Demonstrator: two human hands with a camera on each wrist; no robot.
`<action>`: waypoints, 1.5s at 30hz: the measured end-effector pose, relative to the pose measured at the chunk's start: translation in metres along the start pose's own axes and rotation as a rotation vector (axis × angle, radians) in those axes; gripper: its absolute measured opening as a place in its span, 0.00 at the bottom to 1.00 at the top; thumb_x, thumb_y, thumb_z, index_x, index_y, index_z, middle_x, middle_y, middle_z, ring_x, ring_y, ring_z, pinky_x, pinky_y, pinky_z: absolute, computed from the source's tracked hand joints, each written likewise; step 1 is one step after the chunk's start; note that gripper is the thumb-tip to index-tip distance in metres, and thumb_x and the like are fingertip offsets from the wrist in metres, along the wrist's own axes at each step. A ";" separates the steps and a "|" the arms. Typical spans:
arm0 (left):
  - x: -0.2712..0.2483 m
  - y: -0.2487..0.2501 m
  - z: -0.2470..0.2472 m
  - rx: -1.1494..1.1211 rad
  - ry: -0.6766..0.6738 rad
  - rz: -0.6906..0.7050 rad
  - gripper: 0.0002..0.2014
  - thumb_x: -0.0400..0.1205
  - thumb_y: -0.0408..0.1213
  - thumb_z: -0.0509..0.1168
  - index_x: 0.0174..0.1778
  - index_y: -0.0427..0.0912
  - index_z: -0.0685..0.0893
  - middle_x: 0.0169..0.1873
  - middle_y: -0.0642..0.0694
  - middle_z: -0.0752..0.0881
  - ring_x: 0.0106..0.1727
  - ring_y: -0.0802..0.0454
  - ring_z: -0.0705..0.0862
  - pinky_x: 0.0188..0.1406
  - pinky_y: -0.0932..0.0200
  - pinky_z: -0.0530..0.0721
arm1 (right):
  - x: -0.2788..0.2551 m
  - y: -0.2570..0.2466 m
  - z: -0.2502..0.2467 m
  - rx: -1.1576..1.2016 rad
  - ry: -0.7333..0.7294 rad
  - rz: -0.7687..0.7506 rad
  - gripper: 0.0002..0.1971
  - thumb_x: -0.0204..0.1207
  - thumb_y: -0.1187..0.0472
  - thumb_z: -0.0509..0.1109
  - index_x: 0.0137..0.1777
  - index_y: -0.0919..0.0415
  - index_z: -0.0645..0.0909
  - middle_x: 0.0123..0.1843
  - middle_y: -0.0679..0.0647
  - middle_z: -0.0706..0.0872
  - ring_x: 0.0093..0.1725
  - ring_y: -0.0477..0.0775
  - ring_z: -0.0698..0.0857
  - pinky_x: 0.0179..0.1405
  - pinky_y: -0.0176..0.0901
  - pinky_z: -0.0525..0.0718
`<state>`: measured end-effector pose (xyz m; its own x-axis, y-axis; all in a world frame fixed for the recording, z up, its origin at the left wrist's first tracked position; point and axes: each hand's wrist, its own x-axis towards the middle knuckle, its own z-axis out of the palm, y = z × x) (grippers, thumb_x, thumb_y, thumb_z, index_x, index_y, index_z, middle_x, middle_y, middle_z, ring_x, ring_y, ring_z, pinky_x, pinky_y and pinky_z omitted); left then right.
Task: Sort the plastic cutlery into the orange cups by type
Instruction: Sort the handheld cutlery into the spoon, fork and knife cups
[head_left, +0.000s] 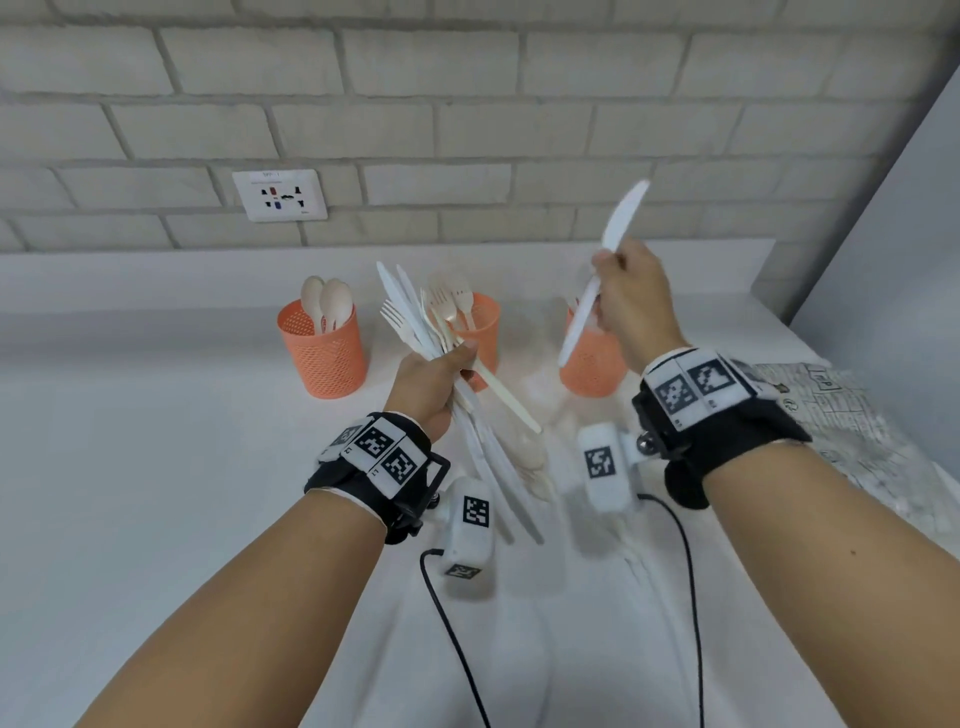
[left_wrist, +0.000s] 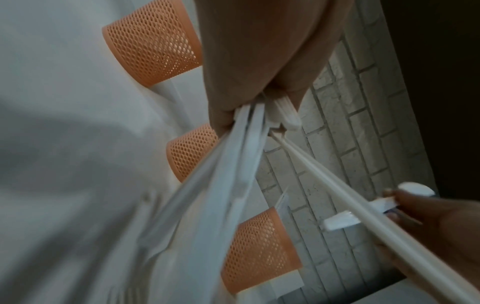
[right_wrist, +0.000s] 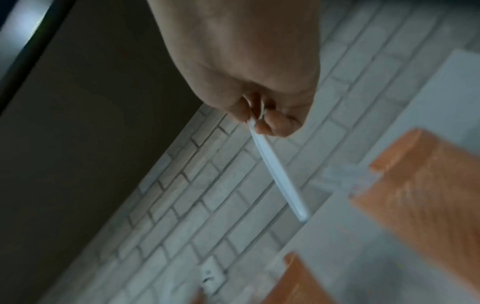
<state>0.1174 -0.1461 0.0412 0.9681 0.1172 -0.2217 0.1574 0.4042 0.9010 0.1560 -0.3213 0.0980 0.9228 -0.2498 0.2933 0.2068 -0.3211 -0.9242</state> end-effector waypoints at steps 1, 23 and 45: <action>0.001 0.000 0.003 -0.008 0.002 -0.005 0.06 0.80 0.27 0.67 0.52 0.34 0.82 0.37 0.42 0.82 0.36 0.48 0.82 0.33 0.59 0.88 | 0.011 0.004 -0.006 -0.054 0.074 -0.068 0.11 0.82 0.60 0.56 0.37 0.57 0.70 0.32 0.52 0.73 0.36 0.58 0.76 0.35 0.49 0.74; 0.005 0.011 -0.005 0.048 -0.002 0.056 0.07 0.81 0.28 0.65 0.53 0.32 0.80 0.33 0.43 0.81 0.29 0.54 0.82 0.24 0.66 0.81 | -0.077 0.044 0.022 -0.872 -1.123 -0.127 0.11 0.69 0.56 0.76 0.37 0.65 0.84 0.35 0.54 0.85 0.30 0.50 0.80 0.29 0.38 0.78; 0.010 0.008 -0.023 -0.183 0.186 0.115 0.07 0.79 0.25 0.65 0.35 0.35 0.79 0.26 0.45 0.82 0.24 0.55 0.83 0.25 0.63 0.81 | -0.101 0.036 0.040 0.264 -0.797 0.544 0.04 0.82 0.61 0.59 0.50 0.56 0.75 0.40 0.60 0.81 0.34 0.54 0.79 0.30 0.39 0.75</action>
<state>0.1242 -0.1211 0.0373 0.9225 0.3293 -0.2012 -0.0059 0.5335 0.8458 0.0829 -0.2709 0.0251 0.8419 0.4142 -0.3458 -0.3320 -0.1074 -0.9371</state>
